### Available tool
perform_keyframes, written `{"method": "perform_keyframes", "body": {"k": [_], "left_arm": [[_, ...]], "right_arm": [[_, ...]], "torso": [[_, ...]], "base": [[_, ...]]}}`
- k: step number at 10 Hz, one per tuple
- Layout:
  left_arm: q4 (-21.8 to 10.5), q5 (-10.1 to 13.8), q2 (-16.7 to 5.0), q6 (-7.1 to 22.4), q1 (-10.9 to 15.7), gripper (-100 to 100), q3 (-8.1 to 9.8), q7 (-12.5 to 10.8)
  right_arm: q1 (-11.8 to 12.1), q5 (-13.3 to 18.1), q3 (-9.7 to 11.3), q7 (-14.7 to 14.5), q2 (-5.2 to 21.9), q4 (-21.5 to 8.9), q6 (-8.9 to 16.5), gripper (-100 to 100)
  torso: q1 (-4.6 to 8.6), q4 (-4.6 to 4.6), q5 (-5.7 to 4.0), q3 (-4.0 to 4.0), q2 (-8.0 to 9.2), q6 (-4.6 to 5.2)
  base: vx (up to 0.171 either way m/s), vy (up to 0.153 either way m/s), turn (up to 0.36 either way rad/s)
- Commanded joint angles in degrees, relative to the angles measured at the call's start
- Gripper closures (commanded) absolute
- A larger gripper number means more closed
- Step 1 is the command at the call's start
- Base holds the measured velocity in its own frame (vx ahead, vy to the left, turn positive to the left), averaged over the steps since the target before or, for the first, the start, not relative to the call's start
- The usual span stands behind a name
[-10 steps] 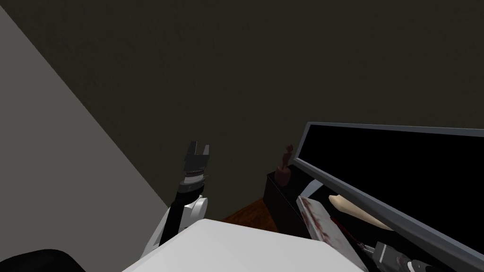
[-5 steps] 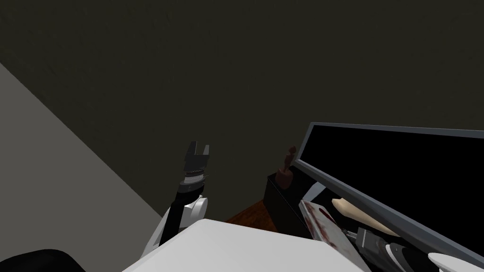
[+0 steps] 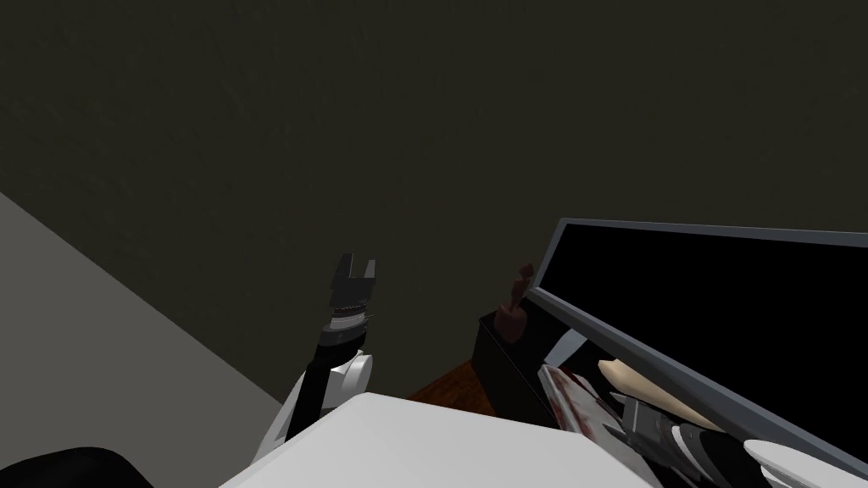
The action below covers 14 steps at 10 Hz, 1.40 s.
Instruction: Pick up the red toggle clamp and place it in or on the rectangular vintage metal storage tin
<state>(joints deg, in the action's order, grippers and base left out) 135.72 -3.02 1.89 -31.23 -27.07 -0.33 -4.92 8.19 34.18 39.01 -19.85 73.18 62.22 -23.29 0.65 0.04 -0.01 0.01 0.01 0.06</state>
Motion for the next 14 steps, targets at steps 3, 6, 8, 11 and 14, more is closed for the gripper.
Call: {"method": "perform_keyframes", "body": {"k": [3, 6, 8, 11, 14], "left_arm": [[0.0, 0.0, 0.0, 0.0, 0.0, 0, 0.0, 0.0], [0.0, 0.0, 0.0, 0.0, 0.01, 0, -0.01, 0.0], [0.0, 0.0, 0.01, 0.0, 0.0, 0, 0.0, 0.0], [0.0, 0.0, 0.0, 0.0, 0.0, 0, -0.01, 0.0], [0.0, 0.0, 0.01, 0.0, 0.01, 0, -0.01, 0.0]], "right_arm": [[0.0, 0.0, 0.0, 0.0, 0.0, 0.0, 0.0, -100], [2.24, -0.83, -3.88, -2.17, -0.29, -4.54, -4.06, -100], [3.36, -1.25, -6.26, -3.26, -0.44, -7.53, -6.94, -100], [4.49, -1.66, -8.35, -4.35, -0.59, -10.9, -10.16, -100], [7.85, -2.91, -13.97, -7.61, -1.03, -19.02, -16.61, -100]], "torso": [[0.0, 0.01, 0.0, 0.02, 0.04, 0.0], [-0.12, 0.01, 0.02, 0.03, 0.05, -0.03], [-0.25, 0.03, 0.06, 0.06, 0.1, 0.01], [-0.2, 0.01, 0.06, 0.03, 0.05, -0.02], [-0.29, 0.02, 0.07, 0.04, 0.07, -0.02]], "base": [[0.0, 0.0, 0.0], [-0.008, 0.038, 0.115], [-0.001, 0.069, 0.072], [0.002, 0.046, 0.089], [-0.002, 0.078, 0.167]]}}
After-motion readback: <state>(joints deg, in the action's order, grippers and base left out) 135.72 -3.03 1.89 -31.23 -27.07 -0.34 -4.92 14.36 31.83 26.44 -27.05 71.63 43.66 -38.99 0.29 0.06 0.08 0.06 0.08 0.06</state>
